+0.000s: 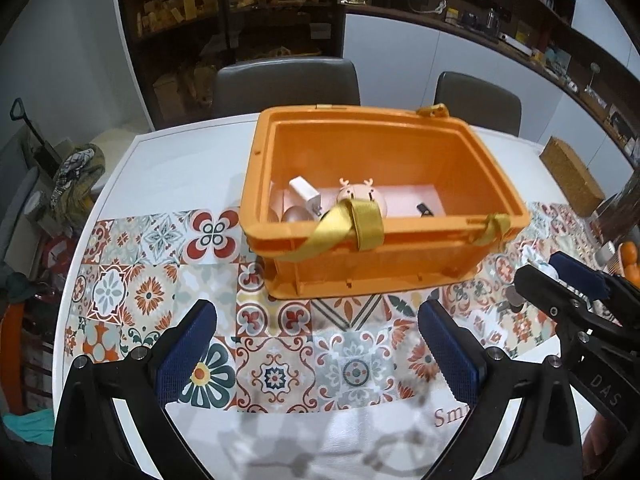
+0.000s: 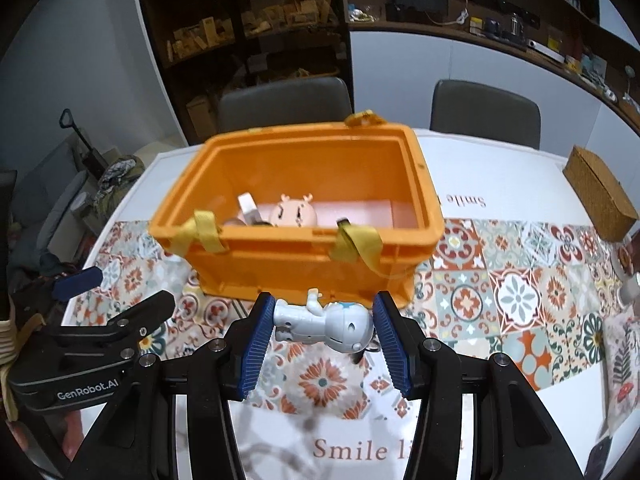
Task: Organize rigid objects
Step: 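Lift the robot figure with the right tool and carry it over the crate, then lower the robot figure into the crate and open the right tool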
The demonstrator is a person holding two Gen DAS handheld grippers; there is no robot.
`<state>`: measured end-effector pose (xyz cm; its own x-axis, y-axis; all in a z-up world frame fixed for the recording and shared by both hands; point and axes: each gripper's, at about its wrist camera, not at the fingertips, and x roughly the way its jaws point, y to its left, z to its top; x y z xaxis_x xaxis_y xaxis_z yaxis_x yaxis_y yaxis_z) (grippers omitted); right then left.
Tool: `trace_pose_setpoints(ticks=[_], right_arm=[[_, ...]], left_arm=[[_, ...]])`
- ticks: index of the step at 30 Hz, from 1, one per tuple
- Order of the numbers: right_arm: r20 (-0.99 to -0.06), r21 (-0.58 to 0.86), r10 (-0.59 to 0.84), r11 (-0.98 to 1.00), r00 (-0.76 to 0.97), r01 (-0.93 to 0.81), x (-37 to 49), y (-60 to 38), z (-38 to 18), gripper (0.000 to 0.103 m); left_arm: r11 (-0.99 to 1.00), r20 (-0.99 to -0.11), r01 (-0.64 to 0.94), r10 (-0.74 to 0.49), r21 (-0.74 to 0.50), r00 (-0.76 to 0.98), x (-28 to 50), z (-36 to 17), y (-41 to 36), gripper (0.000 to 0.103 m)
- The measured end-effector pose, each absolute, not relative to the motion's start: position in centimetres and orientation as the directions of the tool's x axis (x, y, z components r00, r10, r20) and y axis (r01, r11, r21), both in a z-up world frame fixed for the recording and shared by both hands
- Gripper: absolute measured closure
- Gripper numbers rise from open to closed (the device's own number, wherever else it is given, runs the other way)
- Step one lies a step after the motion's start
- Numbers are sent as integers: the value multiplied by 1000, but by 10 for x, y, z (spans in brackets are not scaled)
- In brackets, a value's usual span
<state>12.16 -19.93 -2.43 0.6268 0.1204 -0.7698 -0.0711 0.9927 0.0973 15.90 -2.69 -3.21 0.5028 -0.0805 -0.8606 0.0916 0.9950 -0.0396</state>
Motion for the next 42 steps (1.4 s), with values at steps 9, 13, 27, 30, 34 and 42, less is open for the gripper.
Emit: trace_pose_setpoints(ticks=[9,13,27,30,34,42], right_arm=[[-734,88,139,990,664,-111,133,-185,3,52],[-719,74,140,989,681,-124,142,-180,14,52],[-703,45,123,991,700,-129,187,-173,36,52],[-714,33,109,992,692,-122,200,-172,34,52],[-739,41,115,991,664,-125,217,-171,27,52],[-785,55,117,991,609,-119,241,-166,5,52]], left_arm=[[995,-848,81,-90,-56,522,174,-15,-16,0],[996,-845,68,-87,-60,528,182,-9,-12,0],[998,-822,44,-56,-38,567,219,15,-3,0],[999,-821,33,-45,-32,569,227,16,-1,0],[1000,-825,20,-30,-22,564,238,14,1,0],[1000,-841,-3,-8,-12,541,251,2,6,0]])
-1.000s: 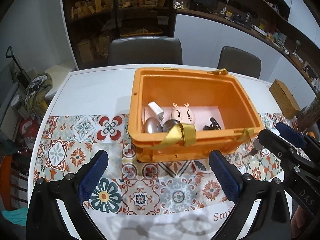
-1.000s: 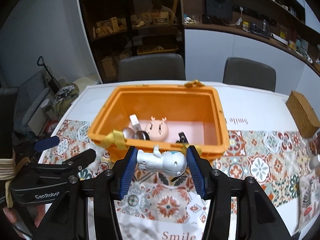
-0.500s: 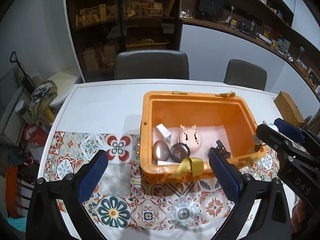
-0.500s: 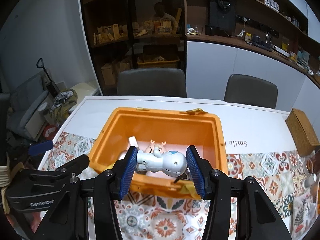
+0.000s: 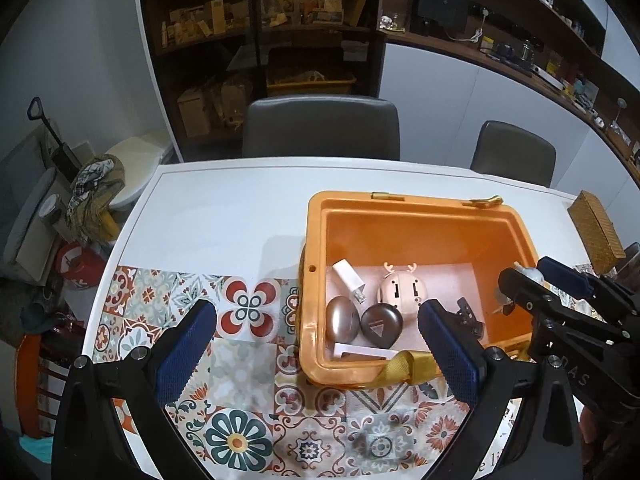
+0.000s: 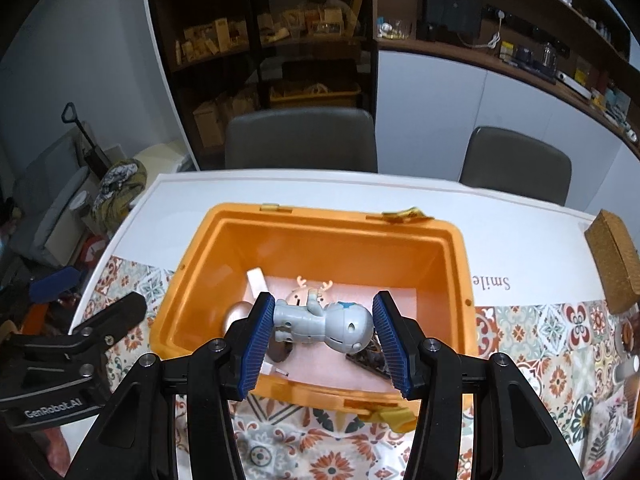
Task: Organize rigid objects
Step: 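Lower the robot figure into the crate and open the right tool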
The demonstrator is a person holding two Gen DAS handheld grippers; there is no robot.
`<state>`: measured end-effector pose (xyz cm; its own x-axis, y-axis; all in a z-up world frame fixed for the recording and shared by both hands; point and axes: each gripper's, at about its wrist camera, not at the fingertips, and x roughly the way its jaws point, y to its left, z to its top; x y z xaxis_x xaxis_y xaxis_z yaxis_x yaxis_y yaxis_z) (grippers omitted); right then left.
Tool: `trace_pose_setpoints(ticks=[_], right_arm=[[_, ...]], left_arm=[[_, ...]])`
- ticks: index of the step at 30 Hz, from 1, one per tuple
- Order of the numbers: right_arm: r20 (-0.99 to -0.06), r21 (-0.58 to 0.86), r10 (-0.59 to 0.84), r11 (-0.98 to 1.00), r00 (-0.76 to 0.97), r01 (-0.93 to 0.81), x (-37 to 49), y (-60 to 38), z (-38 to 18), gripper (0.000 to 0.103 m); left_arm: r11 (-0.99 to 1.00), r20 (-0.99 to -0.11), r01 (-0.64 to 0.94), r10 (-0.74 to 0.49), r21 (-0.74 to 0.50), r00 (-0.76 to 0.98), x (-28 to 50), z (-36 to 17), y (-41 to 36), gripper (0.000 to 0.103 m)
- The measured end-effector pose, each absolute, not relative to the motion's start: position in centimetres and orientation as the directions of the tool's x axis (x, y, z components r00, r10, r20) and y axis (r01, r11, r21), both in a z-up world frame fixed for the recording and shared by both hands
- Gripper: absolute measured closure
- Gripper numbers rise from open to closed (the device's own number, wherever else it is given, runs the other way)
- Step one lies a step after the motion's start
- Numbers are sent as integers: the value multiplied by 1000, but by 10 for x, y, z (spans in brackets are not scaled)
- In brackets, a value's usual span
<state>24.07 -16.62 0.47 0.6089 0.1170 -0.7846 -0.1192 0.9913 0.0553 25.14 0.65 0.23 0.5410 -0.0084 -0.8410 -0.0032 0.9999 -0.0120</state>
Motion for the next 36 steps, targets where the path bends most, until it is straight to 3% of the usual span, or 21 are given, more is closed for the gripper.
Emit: trace_pose_setpoints(ticks=[9,17,30,36], right_arm=[[-808,44,77,997,584,-71,245,-170,-8,45],[-791,24,42,999,611,-36,218,-175,3,29],[-752,33,14,999,660,16,153,-188,28,14],[-745,18,2,1000,667,17,128,-189,33,11]], left_arm=[[1000,-849,-8,-8,-14,528,251,-6,10,0],[1000,-841,4,-25,-27,541,235,2,9,0],[999,-811,40,-18,6,585,186,24,3,0],[999,-805,52,-21,13,592,165,26,1,0]])
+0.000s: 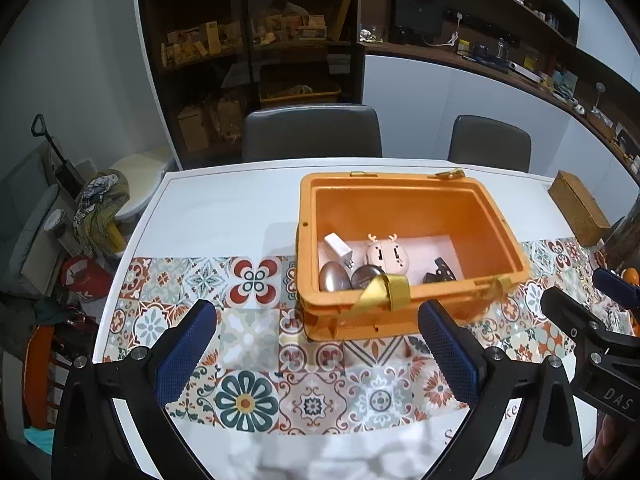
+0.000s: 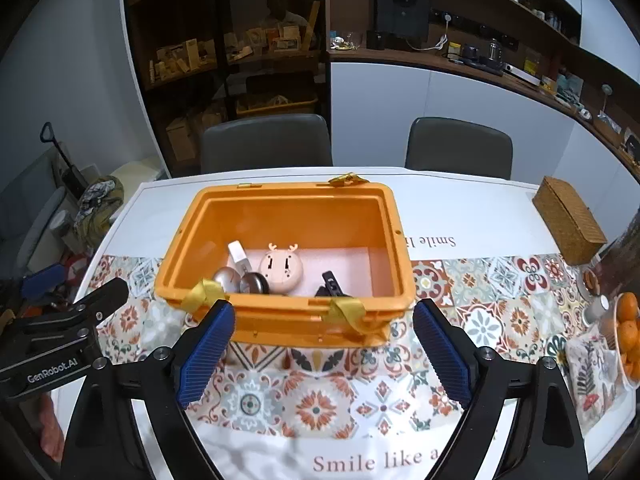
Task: Organize rigid objects
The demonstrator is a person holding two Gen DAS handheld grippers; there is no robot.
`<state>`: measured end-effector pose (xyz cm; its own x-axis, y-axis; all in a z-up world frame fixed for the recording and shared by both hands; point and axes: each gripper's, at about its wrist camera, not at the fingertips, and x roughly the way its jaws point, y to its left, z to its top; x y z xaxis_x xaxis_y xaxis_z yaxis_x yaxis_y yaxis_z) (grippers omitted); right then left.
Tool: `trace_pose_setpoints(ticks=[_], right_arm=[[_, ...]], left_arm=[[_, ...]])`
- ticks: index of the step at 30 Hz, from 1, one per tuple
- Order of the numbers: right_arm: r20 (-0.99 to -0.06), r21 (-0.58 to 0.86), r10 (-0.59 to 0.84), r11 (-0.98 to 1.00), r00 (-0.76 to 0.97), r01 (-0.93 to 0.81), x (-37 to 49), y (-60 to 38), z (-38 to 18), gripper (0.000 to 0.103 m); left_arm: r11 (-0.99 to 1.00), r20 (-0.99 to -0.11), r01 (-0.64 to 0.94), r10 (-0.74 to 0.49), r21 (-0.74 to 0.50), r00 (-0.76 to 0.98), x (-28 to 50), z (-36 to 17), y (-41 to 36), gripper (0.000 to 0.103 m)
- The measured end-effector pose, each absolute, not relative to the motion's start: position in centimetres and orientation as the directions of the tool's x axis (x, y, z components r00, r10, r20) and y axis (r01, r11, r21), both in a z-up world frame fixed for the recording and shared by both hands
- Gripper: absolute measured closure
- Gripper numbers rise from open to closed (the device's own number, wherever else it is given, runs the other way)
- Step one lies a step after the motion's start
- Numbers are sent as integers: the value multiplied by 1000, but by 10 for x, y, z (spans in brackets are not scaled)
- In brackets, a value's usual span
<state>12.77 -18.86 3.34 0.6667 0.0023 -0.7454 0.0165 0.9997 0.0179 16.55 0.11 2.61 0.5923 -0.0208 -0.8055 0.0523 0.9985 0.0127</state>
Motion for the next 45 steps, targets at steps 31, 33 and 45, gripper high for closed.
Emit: trace_pose_setpoints(ticks=[31,33,45], right_arm=[[-763,11,-12,999,647,31,72,-194,18,11],[-762,11,-8,1000,647,26,72,-193,17,11],[-763,18,3,1000,647,16,71,-191,16,11]], left_arm=[[995,-812,79,7,65,584,103,17,-4,0],[995,-811,80,0,58,584,103,17,-4,0],[995,-818,82,-8,48,576,101,22,0,0]])
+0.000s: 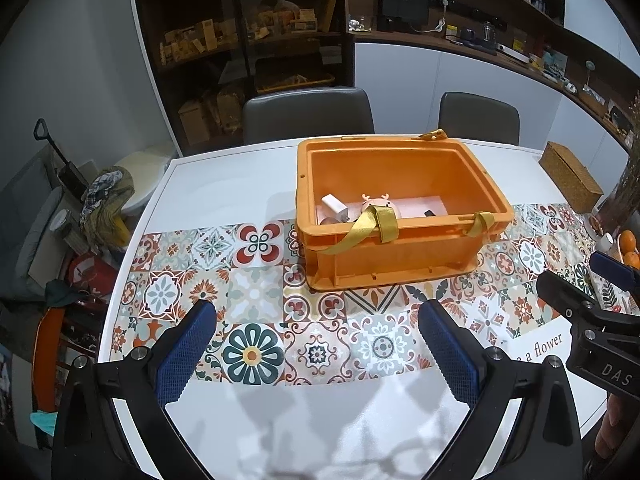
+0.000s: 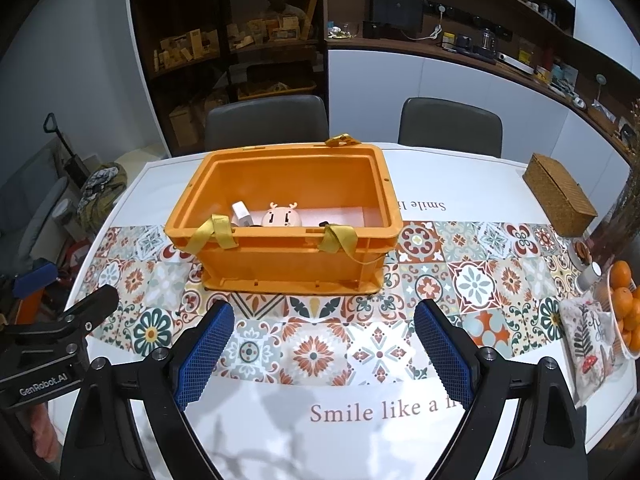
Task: Organize rigid objects
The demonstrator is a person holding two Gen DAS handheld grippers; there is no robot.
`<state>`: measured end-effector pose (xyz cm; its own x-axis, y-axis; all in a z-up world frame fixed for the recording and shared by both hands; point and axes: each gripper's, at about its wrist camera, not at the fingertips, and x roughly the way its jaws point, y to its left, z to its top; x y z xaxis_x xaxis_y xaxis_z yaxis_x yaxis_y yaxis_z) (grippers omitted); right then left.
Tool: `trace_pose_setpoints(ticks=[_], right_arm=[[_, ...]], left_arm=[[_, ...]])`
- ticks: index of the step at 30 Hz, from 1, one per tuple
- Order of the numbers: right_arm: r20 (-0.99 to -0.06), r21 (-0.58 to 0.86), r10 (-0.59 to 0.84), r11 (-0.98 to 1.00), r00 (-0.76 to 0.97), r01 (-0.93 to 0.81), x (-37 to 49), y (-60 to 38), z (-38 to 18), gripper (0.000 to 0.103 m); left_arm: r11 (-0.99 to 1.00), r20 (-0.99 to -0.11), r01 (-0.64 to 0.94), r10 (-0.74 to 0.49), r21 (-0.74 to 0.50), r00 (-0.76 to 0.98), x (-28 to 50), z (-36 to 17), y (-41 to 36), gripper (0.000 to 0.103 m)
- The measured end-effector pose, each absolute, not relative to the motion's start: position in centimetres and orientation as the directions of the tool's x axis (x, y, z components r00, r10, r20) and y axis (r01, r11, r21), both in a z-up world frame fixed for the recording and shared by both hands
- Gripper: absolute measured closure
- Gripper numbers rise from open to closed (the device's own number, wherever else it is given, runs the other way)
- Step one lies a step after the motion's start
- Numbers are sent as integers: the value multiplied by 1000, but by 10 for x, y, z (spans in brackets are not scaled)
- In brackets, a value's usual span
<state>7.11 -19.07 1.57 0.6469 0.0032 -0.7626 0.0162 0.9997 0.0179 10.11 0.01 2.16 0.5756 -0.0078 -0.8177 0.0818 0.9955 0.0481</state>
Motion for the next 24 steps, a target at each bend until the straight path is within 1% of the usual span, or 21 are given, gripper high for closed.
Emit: trace_pose_setpoints(ticks=[24], right_arm=[[-765,23,2,999,644,24,70,-192,18,11]], left_arm=[[996,-823,81,-19,33,568,102,21,0,0]])
